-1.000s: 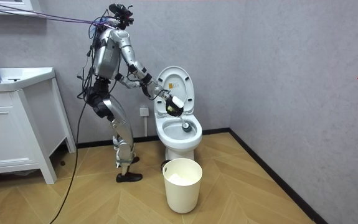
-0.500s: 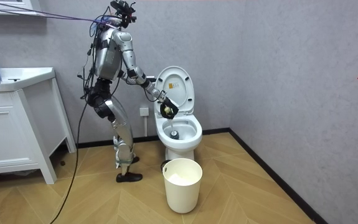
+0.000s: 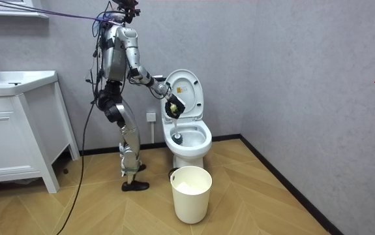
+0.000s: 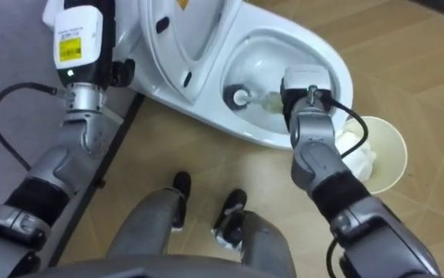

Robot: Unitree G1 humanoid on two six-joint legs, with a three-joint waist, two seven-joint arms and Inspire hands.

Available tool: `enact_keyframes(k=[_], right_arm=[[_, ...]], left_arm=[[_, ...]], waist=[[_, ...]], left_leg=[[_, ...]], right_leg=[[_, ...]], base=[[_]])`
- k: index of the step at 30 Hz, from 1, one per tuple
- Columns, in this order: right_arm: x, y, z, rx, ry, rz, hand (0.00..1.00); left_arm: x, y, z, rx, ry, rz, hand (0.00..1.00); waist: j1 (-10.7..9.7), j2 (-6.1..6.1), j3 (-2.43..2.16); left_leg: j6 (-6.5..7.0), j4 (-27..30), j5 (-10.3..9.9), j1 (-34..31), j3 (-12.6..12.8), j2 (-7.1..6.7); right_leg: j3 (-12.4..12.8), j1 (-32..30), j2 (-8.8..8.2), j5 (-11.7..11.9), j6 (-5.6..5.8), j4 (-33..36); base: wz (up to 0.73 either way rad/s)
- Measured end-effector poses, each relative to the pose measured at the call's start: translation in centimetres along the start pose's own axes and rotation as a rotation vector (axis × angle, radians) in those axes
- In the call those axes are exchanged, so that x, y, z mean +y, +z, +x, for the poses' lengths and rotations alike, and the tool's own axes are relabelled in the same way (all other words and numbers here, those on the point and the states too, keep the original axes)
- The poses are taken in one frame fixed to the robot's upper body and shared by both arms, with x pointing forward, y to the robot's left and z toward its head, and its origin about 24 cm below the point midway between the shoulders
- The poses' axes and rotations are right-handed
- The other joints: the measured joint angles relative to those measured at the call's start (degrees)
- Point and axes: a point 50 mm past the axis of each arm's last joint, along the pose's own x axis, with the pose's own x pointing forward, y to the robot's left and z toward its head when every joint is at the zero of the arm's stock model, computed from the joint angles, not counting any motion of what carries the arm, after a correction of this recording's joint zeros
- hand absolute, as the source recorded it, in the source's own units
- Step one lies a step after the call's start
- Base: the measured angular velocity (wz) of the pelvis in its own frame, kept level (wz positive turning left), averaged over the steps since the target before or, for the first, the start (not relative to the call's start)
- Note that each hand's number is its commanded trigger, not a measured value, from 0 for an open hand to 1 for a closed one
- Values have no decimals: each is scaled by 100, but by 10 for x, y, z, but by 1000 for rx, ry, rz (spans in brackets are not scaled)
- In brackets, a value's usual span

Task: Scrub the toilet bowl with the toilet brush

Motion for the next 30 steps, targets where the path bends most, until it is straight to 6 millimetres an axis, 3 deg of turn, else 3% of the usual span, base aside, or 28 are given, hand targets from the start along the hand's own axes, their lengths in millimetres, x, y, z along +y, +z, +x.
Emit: enact_keyframes(k=[3,6,9,13,17,22,25,26,27,30], right_arm=[[6,0,-3,-24,25,-3,100],[17,-5,-13,-62,41,22,100],[26,-21,-18,-61,92,137,100],[42,-43,-34,-54,151,365,100],[48,-62,-54,-95,161,709,100],[52,-71,-66,-109,146,864,100],[38,-75,-67,-164,37,1039,100],[33,-75,-69,-193,-1,1106,100],[30,-74,-69,-208,-19,1135,100],[22,-70,-69,-259,-86,1261,100]], left_arm=[[-7,-16,-8,36,-75,42,0],[-15,-36,-29,89,-182,59,0],[-20,-42,-42,111,-217,51,0],[-23,-54,-65,160,-266,32,0],[-21,-76,-101,256,-296,25,0],[-15,-92,-140,343,-316,25,0],[-15,-102,-172,437,-355,29,0],[-17,-103,-185,487,-372,9,0],[-18,-104,-191,516,-384,-2,0],[-26,-116,-237,730,-491,-13,0]], waist=[[-41,-157,11],[-90,-319,19],[-99,-330,18],[-133,-306,23],[-235,-223,20],[-338,-153,-6],[-359,-27,-72],[-368,40,-115],[-378,67,-129],[-381,167,-166]], left_leg=[[-7,-27,-5,194,0,-3],[-12,-125,-33,491,18,-16],[0,-285,-84,845,122,-25],[6,-634,-135,1385,264,-22],[-16,-1038,-126,1974,456,-15],[-27,-1125,-127,2348,467,-27],[-54,-1132,-179,2581,460,-18],[-53,-1136,-219,2686,469,-14],[-63,-1132,-237,2721,470,-11],[-70,-1226,-270,2963,470,-15]], right_leg=[[65,193,21,-10,6,-85],[160,474,41,-29,58,-204],[268,753,47,-40,116,-302],[375,1172,70,-45,174,-492],[564,1577,109,-50,182,-657],[634,1968,136,-52,185,-903],[685,2224,157,-51,186,-1036],[701,2344,169,-63,205,-1097],[698,2394,173,-72,212,-1108],[645,2663,181,-115,226,-1210]], base=[[-8],[-5],[-12],[-16],[-30],[-14],[-25],[-6],[0],[8]])
